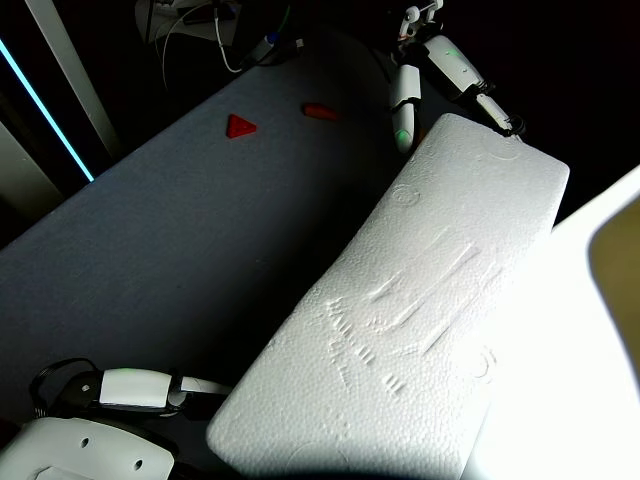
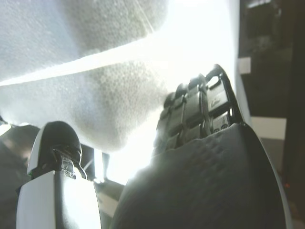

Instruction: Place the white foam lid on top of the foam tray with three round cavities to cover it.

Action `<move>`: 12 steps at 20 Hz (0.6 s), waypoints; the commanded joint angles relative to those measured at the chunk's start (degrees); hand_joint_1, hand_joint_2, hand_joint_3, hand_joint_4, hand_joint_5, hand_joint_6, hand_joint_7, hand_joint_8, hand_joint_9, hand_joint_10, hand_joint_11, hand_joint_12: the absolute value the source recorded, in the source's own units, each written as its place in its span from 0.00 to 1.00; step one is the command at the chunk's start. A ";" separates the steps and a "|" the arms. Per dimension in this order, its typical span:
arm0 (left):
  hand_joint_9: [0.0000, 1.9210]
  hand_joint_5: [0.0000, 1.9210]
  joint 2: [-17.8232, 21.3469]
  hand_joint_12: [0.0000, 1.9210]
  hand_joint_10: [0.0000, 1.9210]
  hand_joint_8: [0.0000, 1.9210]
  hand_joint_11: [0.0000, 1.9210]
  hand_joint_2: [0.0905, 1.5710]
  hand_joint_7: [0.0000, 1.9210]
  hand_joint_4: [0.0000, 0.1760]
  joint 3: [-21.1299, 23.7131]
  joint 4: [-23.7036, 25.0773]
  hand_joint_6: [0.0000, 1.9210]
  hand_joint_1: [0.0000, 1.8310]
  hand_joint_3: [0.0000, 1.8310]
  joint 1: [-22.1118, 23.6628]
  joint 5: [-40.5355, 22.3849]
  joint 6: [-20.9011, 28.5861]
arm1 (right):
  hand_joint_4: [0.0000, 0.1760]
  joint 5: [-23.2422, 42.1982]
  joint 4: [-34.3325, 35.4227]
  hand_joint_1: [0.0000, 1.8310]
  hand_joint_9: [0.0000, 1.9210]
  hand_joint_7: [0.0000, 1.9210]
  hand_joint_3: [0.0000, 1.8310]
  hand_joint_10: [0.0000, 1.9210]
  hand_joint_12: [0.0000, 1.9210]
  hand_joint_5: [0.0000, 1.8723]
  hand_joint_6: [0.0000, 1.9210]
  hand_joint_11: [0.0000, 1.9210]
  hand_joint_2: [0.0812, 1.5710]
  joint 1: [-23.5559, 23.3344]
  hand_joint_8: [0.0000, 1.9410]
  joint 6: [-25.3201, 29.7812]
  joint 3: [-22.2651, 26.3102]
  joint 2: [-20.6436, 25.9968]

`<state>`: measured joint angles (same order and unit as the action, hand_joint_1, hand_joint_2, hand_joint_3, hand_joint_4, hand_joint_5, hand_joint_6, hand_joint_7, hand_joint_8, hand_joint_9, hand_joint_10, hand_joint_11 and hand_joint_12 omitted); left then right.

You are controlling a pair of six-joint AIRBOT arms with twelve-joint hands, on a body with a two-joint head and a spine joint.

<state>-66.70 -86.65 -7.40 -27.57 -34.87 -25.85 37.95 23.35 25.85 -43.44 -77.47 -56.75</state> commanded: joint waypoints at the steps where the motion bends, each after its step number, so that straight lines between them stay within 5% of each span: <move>1: 0.00 0.01 -0.67 0.00 0.00 0.00 0.00 0.66 0.00 0.01 0.22 2.63 0.00 0.19 0.00 0.98 -7.04 -0.03 | 0.00 6.22 -3.56 0.32 0.00 0.00 0.00 0.00 0.00 0.07 0.04 0.00 0.77 -0.70 0.00 0.07 0.13 -0.07; 12: 0.00 0.01 -0.46 0.00 0.00 0.00 0.01 0.63 0.00 0.06 0.07 -0.29 0.00 0.19 0.00 -1.99 -6.26 -1.03 | 0.00 5.60 -3.44 0.25 0.01 0.03 0.00 0.00 0.00 0.04 0.01 0.00 0.77 -0.69 0.01 -0.10 0.24 -0.07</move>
<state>-66.94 -86.89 -9.32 -29.58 -35.70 -26.79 37.63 22.59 25.85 -43.59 -77.52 -56.82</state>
